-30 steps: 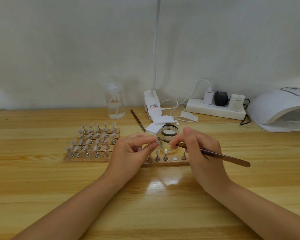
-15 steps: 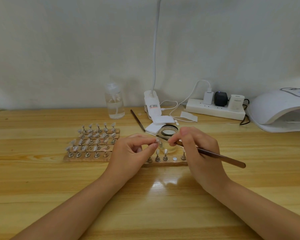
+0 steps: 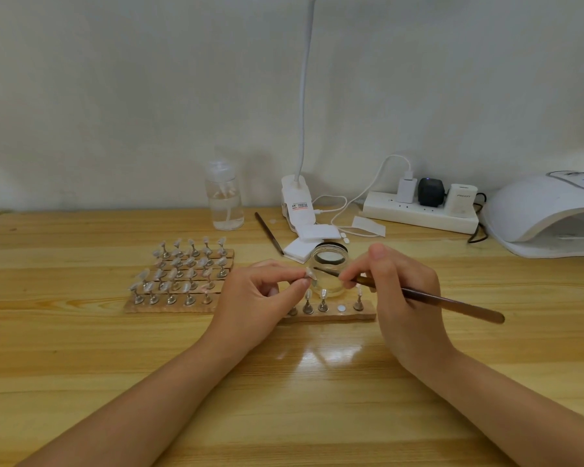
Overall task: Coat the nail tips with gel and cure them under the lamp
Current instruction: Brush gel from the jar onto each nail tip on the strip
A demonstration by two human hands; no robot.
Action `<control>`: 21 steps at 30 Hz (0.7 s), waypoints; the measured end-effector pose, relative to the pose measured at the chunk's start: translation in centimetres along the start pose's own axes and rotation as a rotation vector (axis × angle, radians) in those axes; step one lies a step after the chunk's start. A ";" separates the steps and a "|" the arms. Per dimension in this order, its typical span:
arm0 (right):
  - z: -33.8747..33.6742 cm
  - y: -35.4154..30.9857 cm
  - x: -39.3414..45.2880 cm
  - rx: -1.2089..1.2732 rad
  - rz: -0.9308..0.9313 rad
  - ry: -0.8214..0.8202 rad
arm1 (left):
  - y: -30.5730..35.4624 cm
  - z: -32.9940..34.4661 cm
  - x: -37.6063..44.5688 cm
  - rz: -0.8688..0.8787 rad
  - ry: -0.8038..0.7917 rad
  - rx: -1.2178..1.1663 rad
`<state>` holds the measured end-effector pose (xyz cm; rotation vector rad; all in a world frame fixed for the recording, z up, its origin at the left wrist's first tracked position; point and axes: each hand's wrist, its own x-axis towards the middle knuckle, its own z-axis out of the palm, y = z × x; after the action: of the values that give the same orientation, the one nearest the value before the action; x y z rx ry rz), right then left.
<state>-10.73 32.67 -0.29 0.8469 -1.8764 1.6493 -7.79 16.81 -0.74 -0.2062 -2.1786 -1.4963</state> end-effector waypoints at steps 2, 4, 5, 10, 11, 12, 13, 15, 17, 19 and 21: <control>0.1 0.0 0.0 -0.044 -0.024 -0.025 | 0.0 0.1 0.0 0.000 0.001 0.000; 0.2 0.1 0.0 -0.081 -0.041 -0.041 | 0.0 0.1 0.0 -0.006 0.008 -0.007; 0.3 0.2 0.0 -0.090 -0.044 -0.042 | -0.1 0.0 0.1 -0.010 0.012 -0.013; 0.3 0.2 0.0 -0.065 -0.025 -0.036 | -0.1 0.0 0.0 -0.015 0.011 -0.020; 0.2 0.2 0.0 -0.060 -0.027 -0.032 | -0.1 0.0 0.0 -0.016 0.012 -0.021; 0.2 0.2 0.0 -0.057 -0.029 -0.029 | -0.1 0.0 0.0 -0.019 0.012 -0.021; 0.1 0.2 0.0 -0.054 -0.027 -0.027 | -0.1 0.0 0.0 -0.020 0.010 -0.019; -0.1 0.1 0.0 -0.034 -0.012 -0.023 | -0.1 0.0 0.0 -0.016 0.001 -0.011; -0.2 0.1 0.0 -0.004 -0.003 -0.007 | -0.1 -0.1 0.0 -0.014 -0.002 -0.009; -0.2 0.1 0.0 0.008 -0.017 0.010 | 0.0 -0.1 0.0 -0.021 -0.002 -0.018; -0.1 0.2 0.1 -0.029 -0.050 0.001 | -0.1 0.0 0.0 -0.022 -0.002 -0.020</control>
<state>-10.90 32.77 -0.32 0.8739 -1.8594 1.5888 -7.82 16.76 -0.77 -0.1906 -2.1755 -1.5309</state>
